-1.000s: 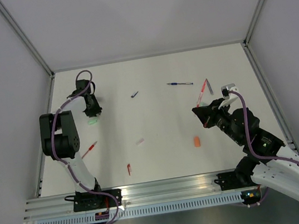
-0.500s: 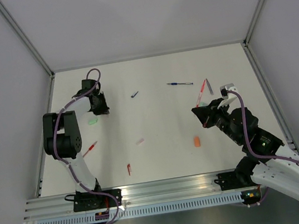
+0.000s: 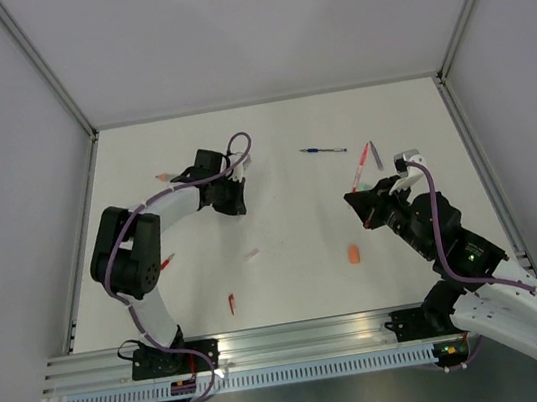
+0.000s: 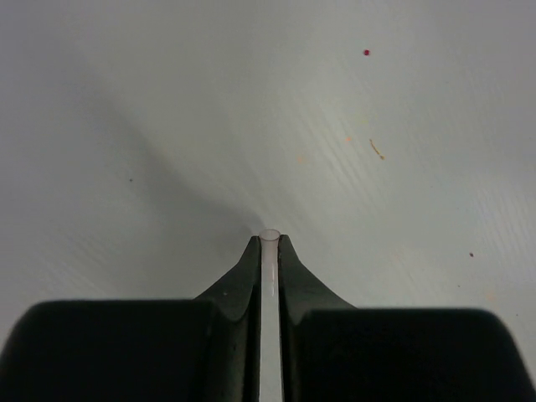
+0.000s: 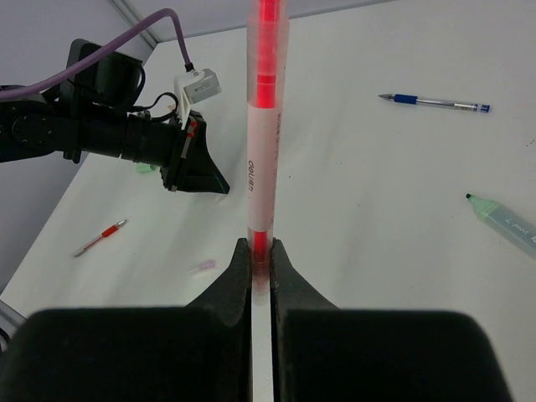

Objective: Insert the pens into the pen caps
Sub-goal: Move the pen cap to the center of the board, then insert the pen cap onto the pen.

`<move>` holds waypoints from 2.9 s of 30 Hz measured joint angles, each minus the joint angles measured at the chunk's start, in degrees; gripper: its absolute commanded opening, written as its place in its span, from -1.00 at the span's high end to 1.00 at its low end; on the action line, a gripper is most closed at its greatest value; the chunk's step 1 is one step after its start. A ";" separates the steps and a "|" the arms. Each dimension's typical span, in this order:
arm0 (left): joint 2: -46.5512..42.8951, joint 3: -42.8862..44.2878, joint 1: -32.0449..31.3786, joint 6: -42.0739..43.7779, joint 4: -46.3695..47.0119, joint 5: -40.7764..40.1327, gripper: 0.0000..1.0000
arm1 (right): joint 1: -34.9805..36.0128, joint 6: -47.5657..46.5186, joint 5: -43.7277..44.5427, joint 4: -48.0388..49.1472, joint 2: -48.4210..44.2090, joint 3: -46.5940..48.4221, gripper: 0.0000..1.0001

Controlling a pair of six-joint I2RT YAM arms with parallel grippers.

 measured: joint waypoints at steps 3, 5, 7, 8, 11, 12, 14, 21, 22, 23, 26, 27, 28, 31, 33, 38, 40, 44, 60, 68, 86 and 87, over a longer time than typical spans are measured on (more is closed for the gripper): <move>-0.90 -0.46 -1.05 2.47 -0.44 1.73 0.77 | 0.00 0.00 0.33 -0.02 0.09 0.00 1.00; -1.07 -0.42 -1.25 3.72 -0.81 1.97 0.77 | 0.00 0.00 0.55 -0.02 0.15 0.00 1.00; -1.03 -0.28 -1.60 4.85 -2.03 1.55 0.79 | 0.00 0.00 0.83 0.00 0.15 0.00 1.00; -0.94 -0.11 -1.90 5.42 -2.84 1.14 0.84 | 0.00 0.00 0.94 0.00 0.15 0.00 1.00; -0.22 1.01 -3.52 7.04 -4.70 -0.04 0.86 | 0.00 0.00 1.05 0.00 0.15 0.00 1.00; -0.17 1.14 -4.11 7.63 -5.03 -0.63 0.86 | 0.00 0.00 1.11 0.00 0.15 0.00 1.00; -0.20 1.36 -5.07 8.79 -5.90 -1.31 0.87 | 0.00 0.00 1.18 -0.02 0.15 0.00 1.00; -0.07 2.86 -8.92 14.36 -10.71 -8.72 0.95 | 0.00 0.00 1.25 0.00 0.09 0.00 0.99; 0.13 3.45 -9.38 15.19 -11.58 -9.97 0.95 | 0.00 0.00 1.27 0.00 0.09 0.00 1.00; 0.52 4.28 -9.84 16.20 -12.57 -11.19 0.95 | 0.00 0.00 1.27 0.00 0.11 0.00 0.99; 1.22 6.75 -10.82 18.49 -15.08 -13.38 0.95 | 0.00 0.00 1.33 -0.02 0.13 0.00 0.99; 1.27 7.50 -11.02 19.06 -15.61 -13.53 0.95 | 0.00 0.00 1.38 -0.02 0.13 0.00 0.99; 1.27 8.17 -11.13 19.45 -15.89 -13.35 0.95 | 0.00 0.00 1.40 -0.02 0.11 0.00 1.00; 1.27 9.70 -11.43 20.92 -16.59 -11.17 0.95 | 0.00 0.00 1.79 -0.02 -0.09 0.00 1.00; 1.29 9.94 -12.37 22.23 -16.87 -9.99 0.95 | 0.00 0.00 2.21 -0.04 -0.39 0.00 0.99; 2.54 9.97 -18.88 26.18 -17.66 -9.90 0.95 | 0.00 0.00 2.56 -0.04 -1.33 0.00 0.99; 3.26 9.97 -21.62 28.00 -17.97 -9.84 0.95 | 0.00 0.02 2.80 -0.07 -2.05 0.00 0.99; 3.37 8.76 -25.73 32.30 -17.16 -9.25 0.95 | 0.00 0.07 4.02 -0.09 -3.56 0.00 0.99; 0.20 2.34 -28.39 43.91 -14.97 -1.92 0.13 | 0.00 0.17 5.68 -0.15 -4.87 -0.02 0.99; 0.20 2.36 -28.39 44.00 -16.04 -1.92 -0.18 | 0.00 0.17 5.90 -0.15 -4.87 -0.02 0.99; -4.26 14.95 -24.63 23.52 -16.48 -7.87 -0.07 | 0.00 0.17 7.85 -0.52 -5.79 -0.33 0.99; -5.49 15.91 -24.15 21.05 -16.22 -8.33 -0.06 | 0.00 0.17 7.93 -0.57 -5.95 -0.33 0.99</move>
